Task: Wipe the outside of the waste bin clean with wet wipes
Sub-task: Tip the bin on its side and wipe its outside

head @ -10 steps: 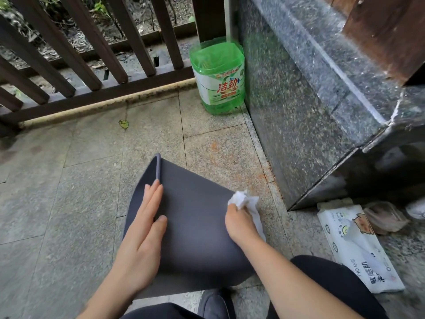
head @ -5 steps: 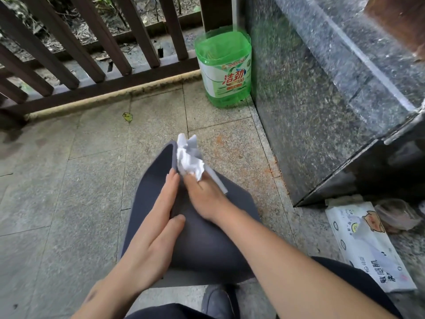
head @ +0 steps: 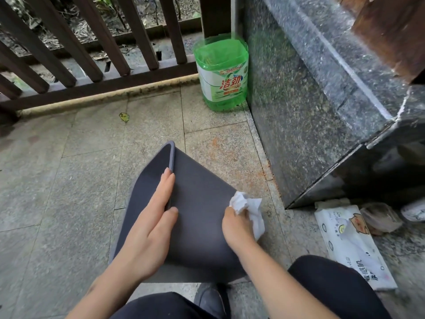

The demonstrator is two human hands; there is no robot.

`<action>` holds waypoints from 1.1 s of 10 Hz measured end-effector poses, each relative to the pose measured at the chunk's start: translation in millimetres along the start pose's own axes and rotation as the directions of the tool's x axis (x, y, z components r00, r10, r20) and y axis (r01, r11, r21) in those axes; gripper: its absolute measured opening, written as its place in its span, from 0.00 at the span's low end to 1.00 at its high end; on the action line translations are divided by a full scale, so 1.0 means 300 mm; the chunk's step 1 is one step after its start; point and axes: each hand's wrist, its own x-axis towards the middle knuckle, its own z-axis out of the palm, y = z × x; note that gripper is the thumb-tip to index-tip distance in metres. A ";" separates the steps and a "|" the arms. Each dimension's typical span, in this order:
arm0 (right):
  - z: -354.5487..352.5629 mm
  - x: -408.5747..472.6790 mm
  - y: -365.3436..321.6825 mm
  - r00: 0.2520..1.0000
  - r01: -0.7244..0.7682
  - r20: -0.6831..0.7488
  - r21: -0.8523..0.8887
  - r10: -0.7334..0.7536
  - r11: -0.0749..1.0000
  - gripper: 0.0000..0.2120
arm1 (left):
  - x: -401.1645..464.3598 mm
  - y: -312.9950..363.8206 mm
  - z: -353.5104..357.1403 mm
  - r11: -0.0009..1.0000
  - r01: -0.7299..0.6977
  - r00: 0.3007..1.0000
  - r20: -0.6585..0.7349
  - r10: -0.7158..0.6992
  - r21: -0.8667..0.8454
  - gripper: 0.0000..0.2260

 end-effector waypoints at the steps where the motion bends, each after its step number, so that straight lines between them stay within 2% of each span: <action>1: 0.011 -0.173 0.013 0.959 0.283 -0.010 0.110 -0.283 0.953 0.17 | 0.007 -0.008 0.005 1.000 -0.004 1.000 -0.001 0.004 -0.002 0.28; 2: 0.014 -0.308 -0.014 0.882 0.461 0.002 0.213 -0.472 0.862 0.16 | 0.026 -0.020 0.000 1.000 0.016 1.000 -0.006 -0.017 -0.015 0.27; 3: 0.023 -0.360 -0.103 0.763 0.618 -0.023 0.316 -0.646 0.720 0.16 | 0.032 -0.024 0.001 0.998 0.018 1.000 0.003 -0.018 -0.064 0.27; 4: 0.034 -0.324 -0.186 0.609 0.748 0.092 0.263 -0.787 0.610 0.23 | 0.034 -0.029 -0.006 0.991 0.028 0.999 0.031 -0.024 -0.134 0.27; 5: 0.040 -0.217 -0.205 0.618 0.732 0.209 0.198 -0.758 0.651 0.19 | 0.028 -0.043 -0.021 0.989 0.050 0.999 0.000 -0.051 -0.136 0.27; 6: 0.046 -0.094 -0.153 0.795 0.569 0.194 0.089 -0.575 0.817 0.15 | -0.011 -0.060 -0.028 0.998 0.016 1.000 -0.019 -0.017 -0.058 0.28; 7: 0.049 -0.007 -0.053 0.927 0.357 0.134 -0.033 -0.350 0.934 0.19 | -0.045 -0.093 -0.037 1.000 0.003 0.999 -0.038 -0.004 -0.009 0.27; 8: 0.050 0.038 0.009 0.978 0.195 0.090 -0.076 -0.188 0.978 0.26 | -0.054 -0.108 -0.030 0.997 0.069 0.994 -0.077 -0.071 -0.024 0.30; 9: 0.038 0.068 0.015 0.987 0.125 0.106 -0.071 -0.117 0.990 0.29 | -0.019 -0.112 -0.021 0.995 0.092 0.993 -0.075 -0.090 0.023 0.30; 10: 0.010 0.118 0.015 0.994 0.022 0.107 -0.119 -0.009 0.993 0.28 | 0.049 -0.109 -0.012 0.991 0.078 0.996 -0.057 -0.072 0.106 0.31; 11: -0.036 0.133 -0.003 0.981 -0.036 0.182 -0.179 0.069 0.983 0.24 | 0.110 -0.102 0.004 0.979 0.029 0.999 -0.044 -0.020 0.202 0.32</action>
